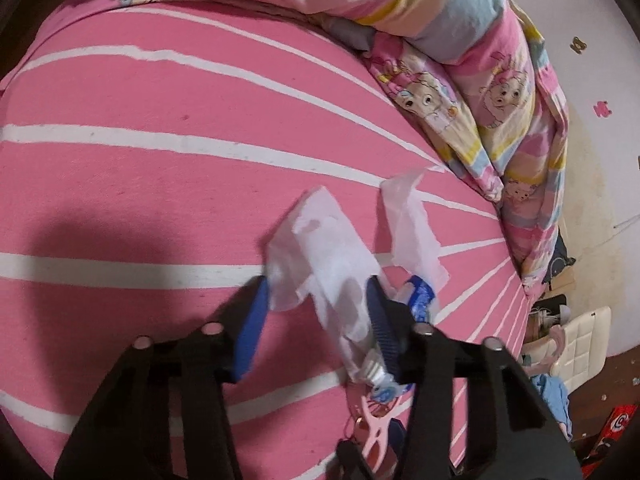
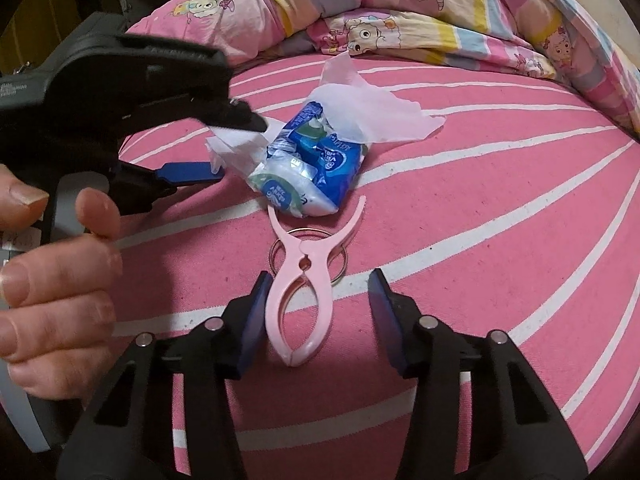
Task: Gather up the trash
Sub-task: 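Grasp the white tissue with the left tool while the right tool grasps the pink clip, then lift the tissue and pink clip and carry them over the trash bin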
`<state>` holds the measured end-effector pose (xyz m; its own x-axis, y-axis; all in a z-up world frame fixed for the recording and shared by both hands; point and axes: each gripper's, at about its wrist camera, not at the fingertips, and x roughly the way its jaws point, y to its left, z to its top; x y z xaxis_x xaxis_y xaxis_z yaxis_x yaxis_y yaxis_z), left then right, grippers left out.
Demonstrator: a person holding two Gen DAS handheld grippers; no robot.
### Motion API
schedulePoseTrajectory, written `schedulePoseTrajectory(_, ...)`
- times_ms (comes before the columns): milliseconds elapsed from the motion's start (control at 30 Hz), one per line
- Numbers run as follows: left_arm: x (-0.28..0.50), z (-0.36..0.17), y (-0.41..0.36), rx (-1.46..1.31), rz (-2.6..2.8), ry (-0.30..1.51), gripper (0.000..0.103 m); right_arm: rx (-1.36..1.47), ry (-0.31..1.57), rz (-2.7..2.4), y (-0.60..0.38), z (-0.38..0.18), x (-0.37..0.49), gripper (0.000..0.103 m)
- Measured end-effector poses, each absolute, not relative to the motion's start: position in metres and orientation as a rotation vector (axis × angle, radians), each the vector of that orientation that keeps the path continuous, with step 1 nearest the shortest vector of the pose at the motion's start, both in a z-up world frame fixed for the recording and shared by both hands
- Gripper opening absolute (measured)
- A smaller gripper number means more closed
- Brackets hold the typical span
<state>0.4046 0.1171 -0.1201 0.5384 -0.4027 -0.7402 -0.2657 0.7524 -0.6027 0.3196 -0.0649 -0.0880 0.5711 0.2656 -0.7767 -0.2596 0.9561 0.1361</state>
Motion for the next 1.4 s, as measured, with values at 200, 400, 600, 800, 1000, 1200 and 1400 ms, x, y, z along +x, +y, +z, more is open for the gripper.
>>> schedulePoseTrajectory(200,0.402,-0.123,0.125,-0.765,-0.081,1.027,0.022,0.012,0.915,0.309,-0.065,-0.088,0.321,0.035)
schedulePoseTrajectory(400,0.399,-0.127,0.133,-0.806,-0.079,1.026,0.012,0.033,0.919,0.311,-0.065,-0.085,0.321,0.031)
schedulePoseTrajectory(600,0.396,-0.124,0.135,-0.825,-0.09,1.014,0.009,0.055,0.915,0.314,-0.066,-0.084,0.321,0.031)
schedulePoseTrajectory(800,0.391,-0.115,0.136,-0.824,-0.121,0.98,0.005,0.074,0.89,0.325,-0.069,-0.079,0.319,0.031)
schedulePoseTrajectory(1000,0.376,-0.097,0.141,-0.829,-0.178,0.907,0.001,0.127,0.878,0.338,-0.077,-0.066,0.315,0.031)
schedulePoseTrajectory(1200,0.342,-0.071,0.139,-0.805,-0.229,0.824,0.0,0.175,0.867,0.348,-0.084,-0.048,0.297,0.031)
schedulePoseTrajectory(1400,0.295,-0.054,0.141,-0.847,-0.266,0.747,0.0,0.145,0.783,0.371,-0.095,-0.024,0.261,0.031)
